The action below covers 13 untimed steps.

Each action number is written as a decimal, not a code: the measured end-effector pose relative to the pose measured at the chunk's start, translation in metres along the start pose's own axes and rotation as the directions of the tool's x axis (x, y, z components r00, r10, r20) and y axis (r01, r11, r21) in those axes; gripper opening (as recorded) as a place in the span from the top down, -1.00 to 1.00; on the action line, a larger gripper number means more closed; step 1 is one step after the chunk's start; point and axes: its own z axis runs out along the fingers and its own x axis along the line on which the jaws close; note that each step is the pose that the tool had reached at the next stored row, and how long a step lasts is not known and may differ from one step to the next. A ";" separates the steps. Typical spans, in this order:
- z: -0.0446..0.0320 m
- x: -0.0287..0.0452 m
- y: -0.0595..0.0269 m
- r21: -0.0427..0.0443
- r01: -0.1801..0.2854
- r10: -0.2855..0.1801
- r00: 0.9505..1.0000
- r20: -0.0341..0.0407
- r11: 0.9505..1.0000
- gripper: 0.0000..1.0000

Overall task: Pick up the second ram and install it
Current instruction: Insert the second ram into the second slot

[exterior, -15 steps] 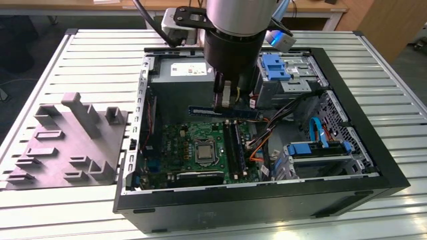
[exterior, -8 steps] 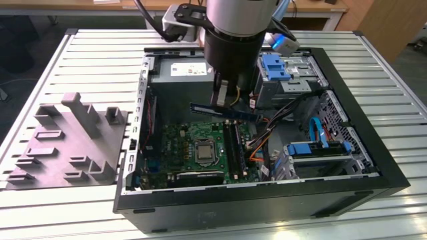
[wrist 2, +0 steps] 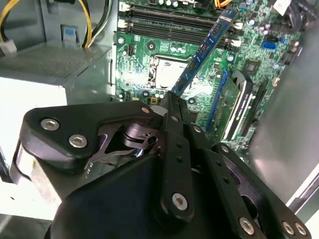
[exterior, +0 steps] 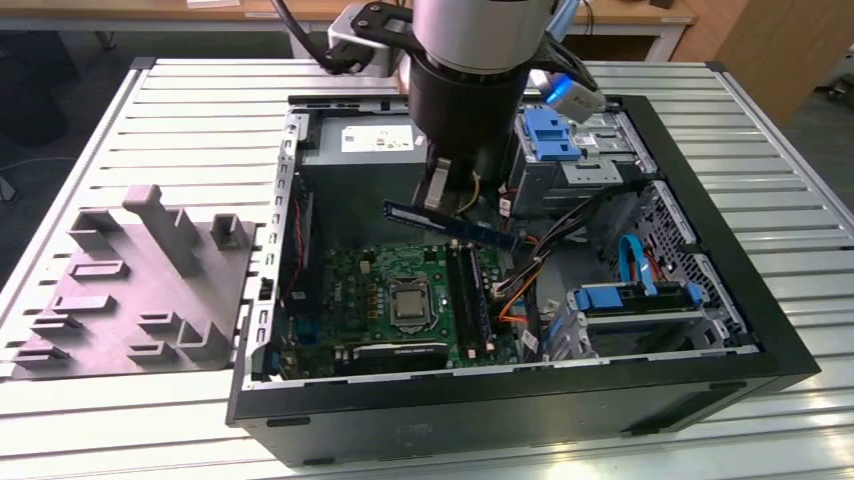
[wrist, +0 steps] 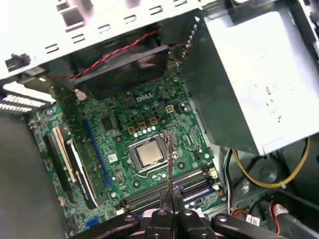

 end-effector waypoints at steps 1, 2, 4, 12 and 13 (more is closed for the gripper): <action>0.0000 0.0000 0.0000 0.001 -0.014 0.014 1.000 0.001 1.000 0.77; 0.0000 0.0000 0.0000 0.001 -0.029 0.029 1.000 0.002 1.000 0.77; 0.0000 0.0000 0.0000 0.003 -0.059 0.059 0.998 0.003 0.998 0.77; 0.0000 0.0000 0.0000 0.007 -0.181 0.181 0.983 0.010 0.983 0.77; 0.0000 0.0000 0.0000 0.008 -0.196 0.196 0.981 0.011 0.981 0.77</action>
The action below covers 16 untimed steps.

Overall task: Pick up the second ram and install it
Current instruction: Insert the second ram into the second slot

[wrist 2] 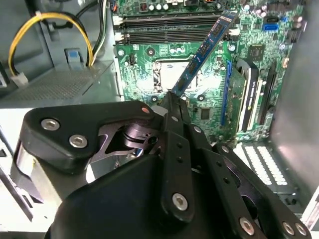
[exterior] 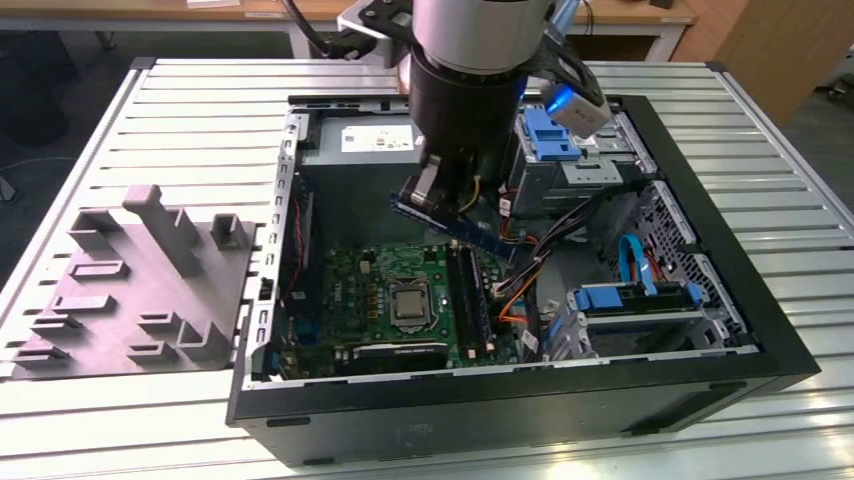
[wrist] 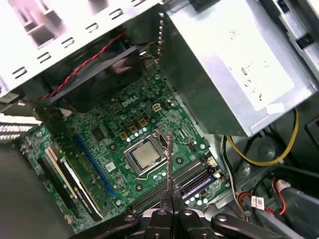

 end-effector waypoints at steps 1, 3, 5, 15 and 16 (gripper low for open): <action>0.0000 0.0000 0.0000 0.001 -0.015 0.015 1.000 0.001 1.000 0.77; 0.0000 0.0000 0.0000 0.002 -0.046 0.046 0.999 0.002 0.999 0.77; 0.0000 0.0000 0.0000 0.003 -0.078 0.078 0.997 0.004 0.997 0.77; 0.0000 0.0000 0.0000 0.009 -0.238 0.238 0.971 0.014 0.971 0.77; 0.0000 0.0000 0.0000 0.010 -0.254 0.254 0.967 0.015 0.967 0.77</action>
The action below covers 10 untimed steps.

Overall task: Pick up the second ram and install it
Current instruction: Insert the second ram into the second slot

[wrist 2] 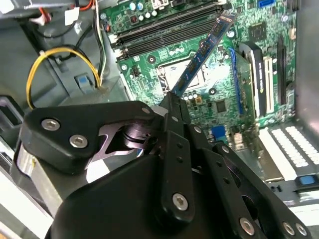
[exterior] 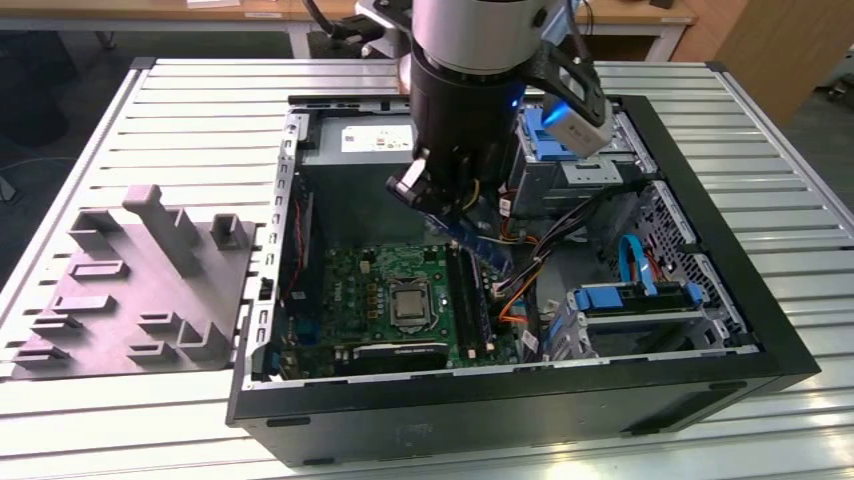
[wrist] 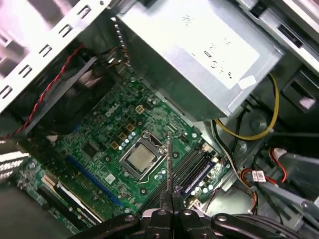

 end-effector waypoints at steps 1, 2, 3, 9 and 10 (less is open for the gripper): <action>0.0000 0.0000 0.0000 0.001 -0.016 0.016 1.000 0.001 1.000 0.77; 0.0000 0.0000 0.0000 0.001 -0.033 0.033 0.999 0.002 0.999 0.77; 0.0000 0.0000 0.0000 0.002 -0.050 0.050 0.999 0.003 0.999 0.77; 0.0001 0.0000 0.0000 0.006 -0.153 0.153 0.988 0.009 0.988 0.77; 0.0001 0.0000 0.0000 0.007 -0.172 0.172 0.985 0.010 0.985 0.77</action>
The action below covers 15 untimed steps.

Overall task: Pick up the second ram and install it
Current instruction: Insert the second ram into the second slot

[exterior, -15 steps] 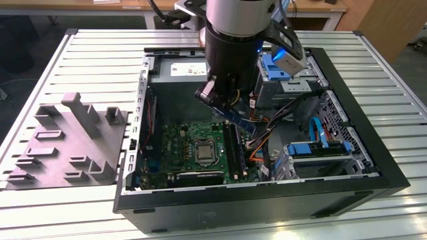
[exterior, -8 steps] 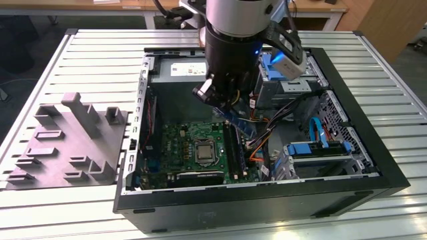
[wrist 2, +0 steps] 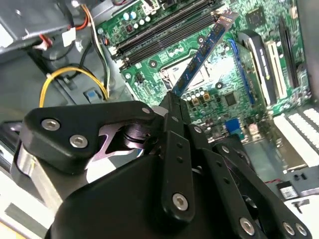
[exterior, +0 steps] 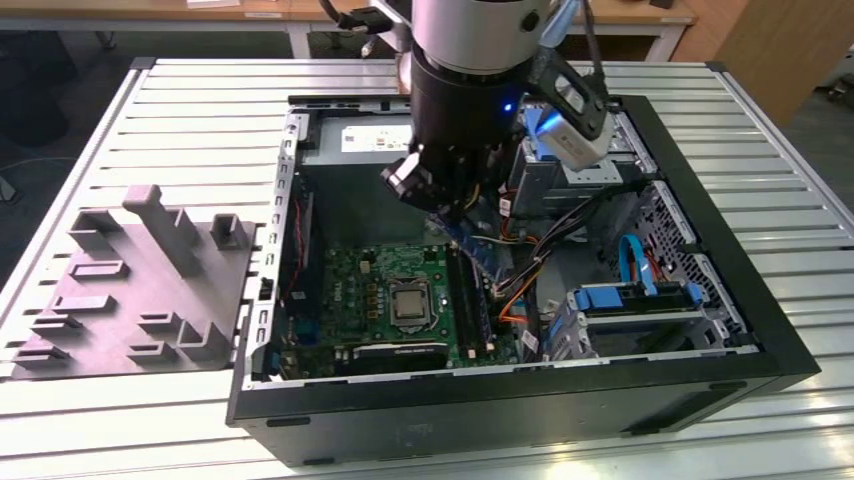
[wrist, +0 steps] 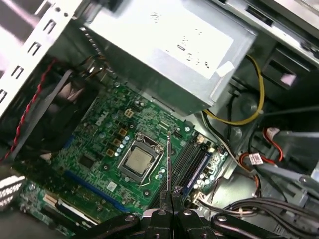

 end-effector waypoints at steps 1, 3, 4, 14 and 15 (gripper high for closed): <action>0.0000 0.0000 0.0000 0.001 -0.018 0.018 1.000 0.001 1.000 0.77; 0.0000 0.0000 0.0000 0.002 -0.054 0.054 0.999 0.003 0.999 0.77; 0.0000 0.0000 0.0000 0.003 -0.072 0.072 0.997 0.004 0.997 0.77; 0.0004 0.0000 0.0000 0.010 -0.251 0.251 0.968 0.015 0.968 0.77; 0.0004 0.0000 0.0000 0.010 -0.269 0.268 0.963 0.016 0.963 0.77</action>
